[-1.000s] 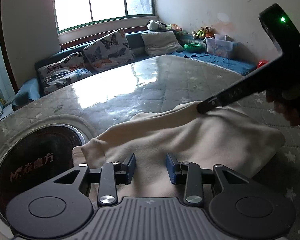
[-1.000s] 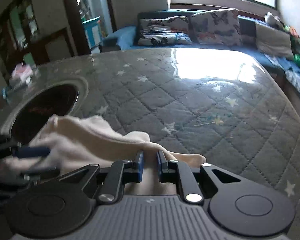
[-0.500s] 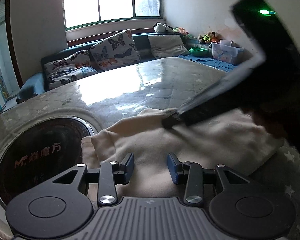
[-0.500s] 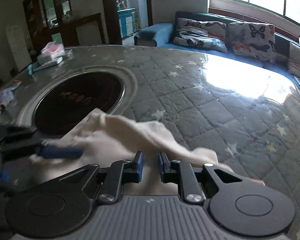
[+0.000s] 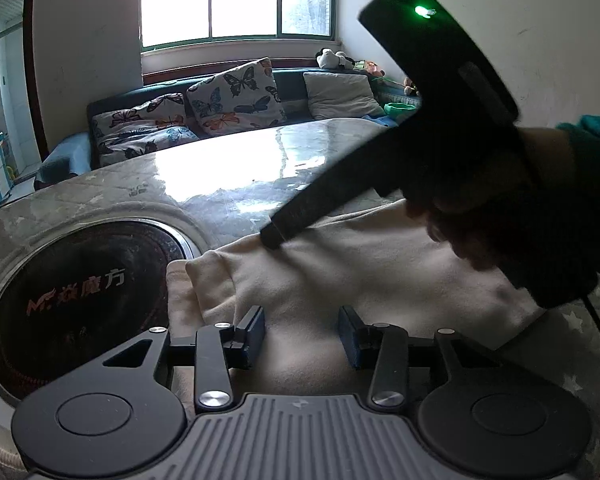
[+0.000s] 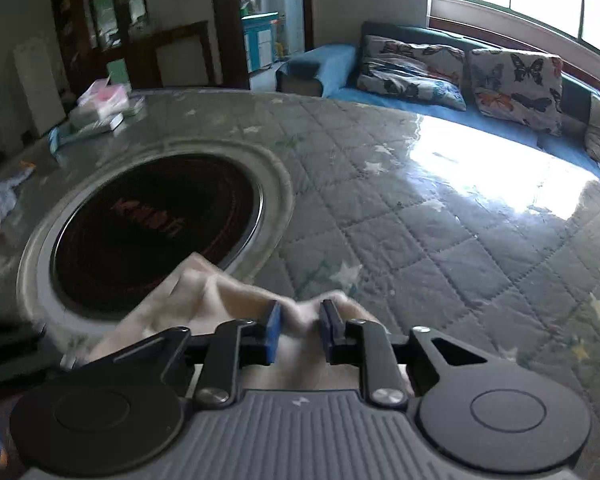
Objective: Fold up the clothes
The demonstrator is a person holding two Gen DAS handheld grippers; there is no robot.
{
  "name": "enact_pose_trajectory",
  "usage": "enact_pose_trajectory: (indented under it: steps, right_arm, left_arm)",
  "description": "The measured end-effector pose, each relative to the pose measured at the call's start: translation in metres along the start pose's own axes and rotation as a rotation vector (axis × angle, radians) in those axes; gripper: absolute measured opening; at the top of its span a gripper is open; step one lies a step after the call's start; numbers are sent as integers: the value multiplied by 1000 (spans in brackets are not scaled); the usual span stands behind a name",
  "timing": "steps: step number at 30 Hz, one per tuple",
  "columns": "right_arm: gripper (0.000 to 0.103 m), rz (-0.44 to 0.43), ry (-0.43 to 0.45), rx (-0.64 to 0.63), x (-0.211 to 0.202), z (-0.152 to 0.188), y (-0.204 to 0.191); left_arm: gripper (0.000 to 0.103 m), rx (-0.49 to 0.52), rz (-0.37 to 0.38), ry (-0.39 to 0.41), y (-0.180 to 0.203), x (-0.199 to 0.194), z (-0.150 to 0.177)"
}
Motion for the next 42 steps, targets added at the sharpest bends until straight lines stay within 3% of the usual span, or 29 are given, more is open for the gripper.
enact_pose_trajectory:
  steps: [3, 10, 18, 24, 35, 42]
  right_arm:
    - [21, 0, 11, 17, 3, -7, 1]
    - [24, 8, 51, -14, -43, -5, 7]
    - [29, 18, 8, -27, -86, 52, 23]
    - [30, 9, -1, -33, -104, 95, 24]
    - [32, -17, 1, -73, -122, 120, 36]
    - [32, -15, -15, -69, -138, 128, 40]
  left_arm:
    - [44, -22, -3, -1, -7, 2, -4]
    - [43, -73, -10, -4, -23, 8, -12]
    - [46, -100, -54, -19, -38, 16, -4]
    - [45, -67, -106, -20, -33, 5, 2]
    - [45, -143, -34, -44, -23, -13, 18]
    - [45, -105, 4, -40, -3, -26, 21]
Point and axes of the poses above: each gripper's, at about its wrist camera, not at the fingertips, and x roughly the way its jaws point, y to its right, z to its underside, the point moved 8 cm from there along x, roughly the way its jaws point, and after that the axes turned 10 degrees about x, right-handed, at the moved point
